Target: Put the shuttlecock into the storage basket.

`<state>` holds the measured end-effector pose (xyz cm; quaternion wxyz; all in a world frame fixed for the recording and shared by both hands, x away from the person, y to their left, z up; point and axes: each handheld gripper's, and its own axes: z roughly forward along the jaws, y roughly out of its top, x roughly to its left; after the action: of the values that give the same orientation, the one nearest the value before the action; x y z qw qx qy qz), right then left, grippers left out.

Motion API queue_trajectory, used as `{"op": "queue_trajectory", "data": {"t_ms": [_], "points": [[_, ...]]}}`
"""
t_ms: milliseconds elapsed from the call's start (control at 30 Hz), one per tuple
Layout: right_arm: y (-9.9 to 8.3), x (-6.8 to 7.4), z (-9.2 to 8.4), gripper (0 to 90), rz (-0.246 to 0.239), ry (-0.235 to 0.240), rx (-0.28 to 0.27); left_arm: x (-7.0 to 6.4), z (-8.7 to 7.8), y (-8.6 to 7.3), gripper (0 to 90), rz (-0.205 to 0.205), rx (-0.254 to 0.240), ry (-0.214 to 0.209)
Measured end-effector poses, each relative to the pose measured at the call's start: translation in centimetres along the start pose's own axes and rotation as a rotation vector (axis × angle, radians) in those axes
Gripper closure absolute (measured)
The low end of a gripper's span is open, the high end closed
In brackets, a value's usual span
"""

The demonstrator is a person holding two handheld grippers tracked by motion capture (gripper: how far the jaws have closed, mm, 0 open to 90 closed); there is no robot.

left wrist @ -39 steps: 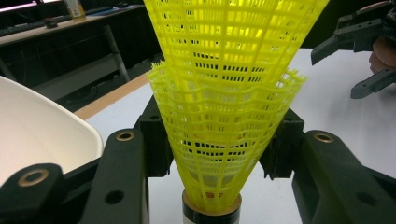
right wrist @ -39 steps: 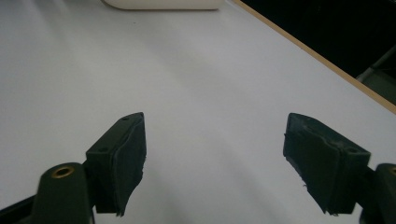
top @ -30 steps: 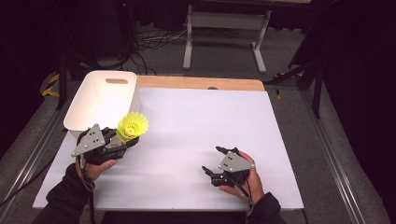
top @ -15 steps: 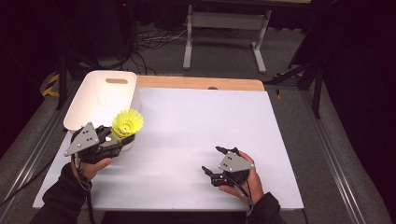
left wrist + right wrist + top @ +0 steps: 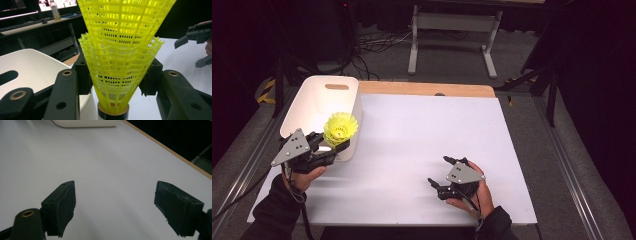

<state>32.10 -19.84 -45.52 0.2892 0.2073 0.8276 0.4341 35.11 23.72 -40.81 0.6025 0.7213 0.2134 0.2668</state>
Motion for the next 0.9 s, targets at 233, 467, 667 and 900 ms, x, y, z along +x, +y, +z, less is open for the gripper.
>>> {"op": "queue_trajectory", "data": {"t_ms": [233, 467, 667, 900], "points": [[-0.1, -0.1, 0.0, 16.5, 0.009, -0.008, -0.008, 0.3, -0.4, 0.2, 53.6, -0.007, -0.010, 0.019], [-0.2, -0.1, 0.0, 14.6, 0.016, -0.026, -0.009, 0.8, -0.8, 0.3, 53.6, -0.014, -0.014, 0.036], [-0.2, 0.0, 0.0, 14.6, 0.019, -0.027, -0.011, 1.0, -1.0, 0.2, 53.6, -0.022, -0.018, 0.042], [-0.3, 0.0, 0.0, 14.6, 0.016, -0.029, -0.014, 1.1, -1.1, 0.3, 53.7, -0.020, -0.020, 0.047]]}}
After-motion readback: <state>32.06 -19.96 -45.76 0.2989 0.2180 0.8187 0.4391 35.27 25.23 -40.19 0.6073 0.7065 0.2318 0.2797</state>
